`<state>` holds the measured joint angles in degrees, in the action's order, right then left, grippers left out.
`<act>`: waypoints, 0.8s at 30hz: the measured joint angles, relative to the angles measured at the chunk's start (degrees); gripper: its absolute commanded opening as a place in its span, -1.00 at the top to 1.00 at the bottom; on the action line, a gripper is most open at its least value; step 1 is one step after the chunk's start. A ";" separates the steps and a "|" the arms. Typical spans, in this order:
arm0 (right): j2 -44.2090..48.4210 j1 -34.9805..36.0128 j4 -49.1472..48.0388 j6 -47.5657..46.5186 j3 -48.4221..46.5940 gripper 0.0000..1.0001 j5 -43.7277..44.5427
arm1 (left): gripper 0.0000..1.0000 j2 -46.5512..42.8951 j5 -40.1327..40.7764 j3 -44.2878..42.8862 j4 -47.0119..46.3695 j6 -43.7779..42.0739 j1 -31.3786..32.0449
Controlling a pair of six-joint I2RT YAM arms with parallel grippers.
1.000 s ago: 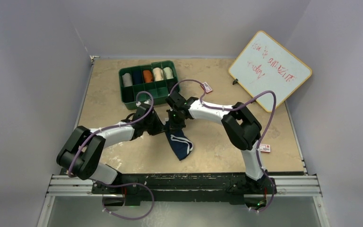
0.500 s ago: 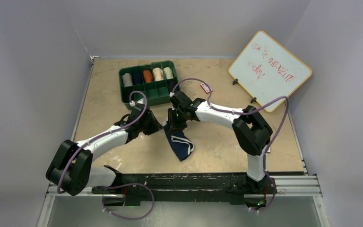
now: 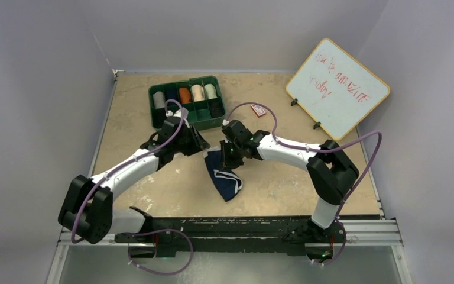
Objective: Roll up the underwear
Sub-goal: Fold the underwear at the center of the board.
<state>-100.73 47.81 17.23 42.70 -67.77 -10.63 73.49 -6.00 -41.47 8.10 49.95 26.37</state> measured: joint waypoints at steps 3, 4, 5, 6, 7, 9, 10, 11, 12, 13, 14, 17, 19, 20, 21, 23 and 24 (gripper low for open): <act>-0.02 -0.26 -0.13 0.20 1.51 0.88 0.48 | 0.39 2.34 -3.80 -2.05 -1.86 -1.84 0.00; -0.02 -0.33 -0.24 0.22 1.73 0.90 0.52 | 0.39 3.04 -5.29 -2.54 -2.60 -2.64 0.00; -0.02 -0.44 -0.66 0.22 1.95 0.91 0.52 | 0.40 3.82 -6.99 -3.02 -3.63 -3.32 0.00; -0.02 -0.55 -1.07 0.22 2.12 0.92 0.50 | 0.40 4.46 -8.07 -3.34 -4.33 -3.87 0.00; -0.02 -0.63 -1.73 0.22 2.40 0.93 0.48 | 0.41 5.33 -9.31 -3.91 -4.85 -4.48 0.00; -0.02 -0.76 -2.89 0.24 3.06 0.94 0.46 | 0.41 7.13 -10.91 -4.96 -5.86 -5.35 0.00; 0.00 -0.94 -3.56 0.24 3.56 0.95 0.42 | 0.42 8.22 -11.67 -5.60 -6.38 -5.99 0.00; 0.00 -1.01 -4.22 0.24 4.09 0.95 0.42 | 0.44 9.11 -12.07 -6.03 -6.75 -6.32 0.00; 0.00 -1.07 -4.74 0.33 4.66 0.96 0.39 | 0.45 10.62 -12.85 -6.86 -7.10 -7.02 0.00; 0.00 -1.14 -5.09 0.42 5.11 0.97 0.37 | 0.47 11.72 -13.29 -7.41 -7.26 -7.43 0.00; 0.00 -1.31 -5.64 0.55 5.66 0.97 0.31 | 0.47 12.74 -13.66 -7.98 -7.21 -7.78 0.00; 0.00 -1.68 -7.15 1.05 6.91 0.98 -0.37 | 0.50 15.78 -14.03 -9.14 -7.30 -9.07 0.00; -0.02 -1.86 -7.82 1.29 7.17 1.00 -1.14 | 0.52 17.20 -13.73 -9.16 -7.08 -9.55 0.00; -0.09 -1.95 -8.17 1.33 7.17 1.00 -1.53 | 0.53 17.77 -13.51 -9.16 -7.04 -9.94 0.00; -0.15 -2.03 -8.63 1.38 7.17 1.00 -2.05 | 0.53 18.27 -13.25 -9.16 -6.97 -10.23 0.00; -0.24 -2.10 -9.31 1.42 7.17 1.00 -2.71 | 0.56 18.91 -12.92 -9.14 -6.97 -10.69 0.00; -0.33 -2.10 -9.64 1.42 7.21 1.00 -2.99 | 0.57 19.21 -12.72 -9.14 -7.10 -10.82 0.00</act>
<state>-101.06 45.71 7.60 44.12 -60.55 -13.63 92.71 -18.72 -50.61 0.99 39.13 26.37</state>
